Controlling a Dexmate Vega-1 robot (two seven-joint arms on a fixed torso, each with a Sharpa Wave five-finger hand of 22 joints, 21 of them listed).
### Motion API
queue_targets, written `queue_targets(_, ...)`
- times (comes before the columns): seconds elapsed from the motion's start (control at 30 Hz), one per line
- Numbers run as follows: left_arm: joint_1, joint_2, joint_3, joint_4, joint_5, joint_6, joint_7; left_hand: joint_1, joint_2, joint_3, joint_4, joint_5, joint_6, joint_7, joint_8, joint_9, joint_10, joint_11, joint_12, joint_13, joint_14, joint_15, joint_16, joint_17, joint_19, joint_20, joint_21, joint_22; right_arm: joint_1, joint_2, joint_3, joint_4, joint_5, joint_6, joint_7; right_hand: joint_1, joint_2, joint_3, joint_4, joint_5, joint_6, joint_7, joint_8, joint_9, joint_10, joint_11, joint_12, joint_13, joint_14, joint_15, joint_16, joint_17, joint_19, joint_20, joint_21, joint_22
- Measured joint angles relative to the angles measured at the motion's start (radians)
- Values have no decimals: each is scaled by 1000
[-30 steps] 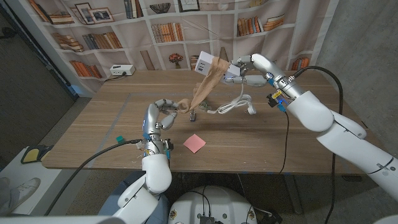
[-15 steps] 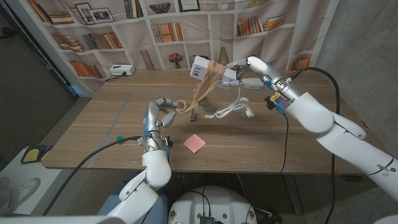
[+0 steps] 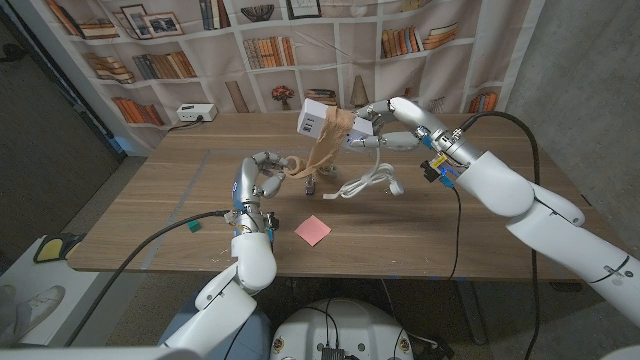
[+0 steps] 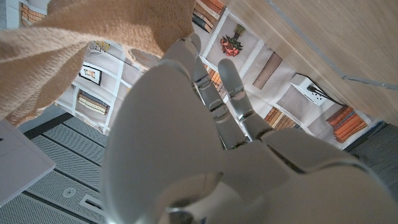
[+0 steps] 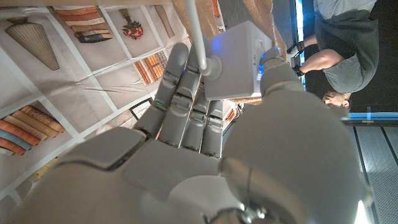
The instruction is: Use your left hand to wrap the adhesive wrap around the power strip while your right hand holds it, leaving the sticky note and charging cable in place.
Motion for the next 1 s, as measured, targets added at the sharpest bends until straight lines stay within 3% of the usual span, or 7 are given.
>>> queue_targets(1.0, -48, 17, 3, 1, -10, 1, 0, 0, 0, 0, 0, 4, 0, 0, -7, 2, 0, 0, -4, 0, 0, 0, 0, -3, 0, 0, 1, 0, -17, -15, -20, -17, -27, 0, 29, 0, 0, 0, 0, -5, 0, 0, 1, 5, -2, -2, 2, 8, -2, -2, -7, 5, -10, -2, -6, 0)
